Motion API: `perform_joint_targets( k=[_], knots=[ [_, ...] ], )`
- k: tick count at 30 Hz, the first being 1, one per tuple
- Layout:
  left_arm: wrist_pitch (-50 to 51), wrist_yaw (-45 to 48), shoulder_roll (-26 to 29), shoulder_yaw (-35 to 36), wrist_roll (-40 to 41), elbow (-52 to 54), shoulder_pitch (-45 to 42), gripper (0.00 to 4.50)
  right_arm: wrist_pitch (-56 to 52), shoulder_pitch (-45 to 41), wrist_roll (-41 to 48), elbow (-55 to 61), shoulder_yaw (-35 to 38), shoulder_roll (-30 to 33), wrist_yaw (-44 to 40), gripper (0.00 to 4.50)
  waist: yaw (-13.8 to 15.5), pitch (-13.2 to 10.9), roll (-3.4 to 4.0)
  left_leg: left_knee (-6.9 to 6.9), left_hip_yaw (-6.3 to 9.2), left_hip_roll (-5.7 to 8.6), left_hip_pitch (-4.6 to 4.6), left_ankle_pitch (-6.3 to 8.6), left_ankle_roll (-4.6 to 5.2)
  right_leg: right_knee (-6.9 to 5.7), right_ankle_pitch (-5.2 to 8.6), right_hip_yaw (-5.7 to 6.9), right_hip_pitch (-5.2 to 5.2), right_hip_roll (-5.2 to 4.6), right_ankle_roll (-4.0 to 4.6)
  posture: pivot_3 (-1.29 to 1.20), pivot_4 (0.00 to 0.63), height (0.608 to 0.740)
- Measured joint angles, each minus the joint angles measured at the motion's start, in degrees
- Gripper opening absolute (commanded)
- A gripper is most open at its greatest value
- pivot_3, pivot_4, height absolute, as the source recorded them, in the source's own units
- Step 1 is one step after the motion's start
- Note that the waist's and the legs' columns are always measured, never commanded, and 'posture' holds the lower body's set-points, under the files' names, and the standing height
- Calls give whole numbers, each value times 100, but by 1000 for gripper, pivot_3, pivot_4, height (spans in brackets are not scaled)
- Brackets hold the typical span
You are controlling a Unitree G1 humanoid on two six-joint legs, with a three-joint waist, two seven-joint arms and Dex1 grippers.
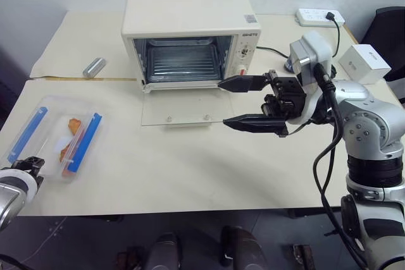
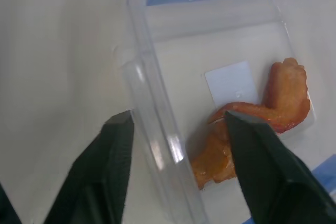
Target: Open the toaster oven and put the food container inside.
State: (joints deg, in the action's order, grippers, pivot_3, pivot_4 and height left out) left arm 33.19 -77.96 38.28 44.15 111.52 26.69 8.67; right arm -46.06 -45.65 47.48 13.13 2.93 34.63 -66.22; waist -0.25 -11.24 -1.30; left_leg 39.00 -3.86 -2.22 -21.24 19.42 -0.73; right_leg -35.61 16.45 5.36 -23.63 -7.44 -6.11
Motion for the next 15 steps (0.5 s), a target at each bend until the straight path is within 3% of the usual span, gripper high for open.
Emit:
perform_joint_targets(
  k=[6,12,15],
  knots=[
    [-168,71,359,-102,80,-99,263,179,-31,93,75,34,1,143,74,4500,8,0,0,1,-1,5,-1,1,1,4,0,20,1,-1,0,0,150,740],
    [574,1032,1340,62,116,-770,457,5,-196,244,225,33,55,532,55,4500,11,-2,2,0,-2,6,-3,1,2,7,0,26,-4,0,0,0,150,740],
    [1289,1997,2190,153,120,-1385,344,5,-334,424,375,90,240,690,81,4500,25,-3,1,0,-1,7,-12,0,0,7,2,43,-5,3,4,0,150,740]
  ],
)
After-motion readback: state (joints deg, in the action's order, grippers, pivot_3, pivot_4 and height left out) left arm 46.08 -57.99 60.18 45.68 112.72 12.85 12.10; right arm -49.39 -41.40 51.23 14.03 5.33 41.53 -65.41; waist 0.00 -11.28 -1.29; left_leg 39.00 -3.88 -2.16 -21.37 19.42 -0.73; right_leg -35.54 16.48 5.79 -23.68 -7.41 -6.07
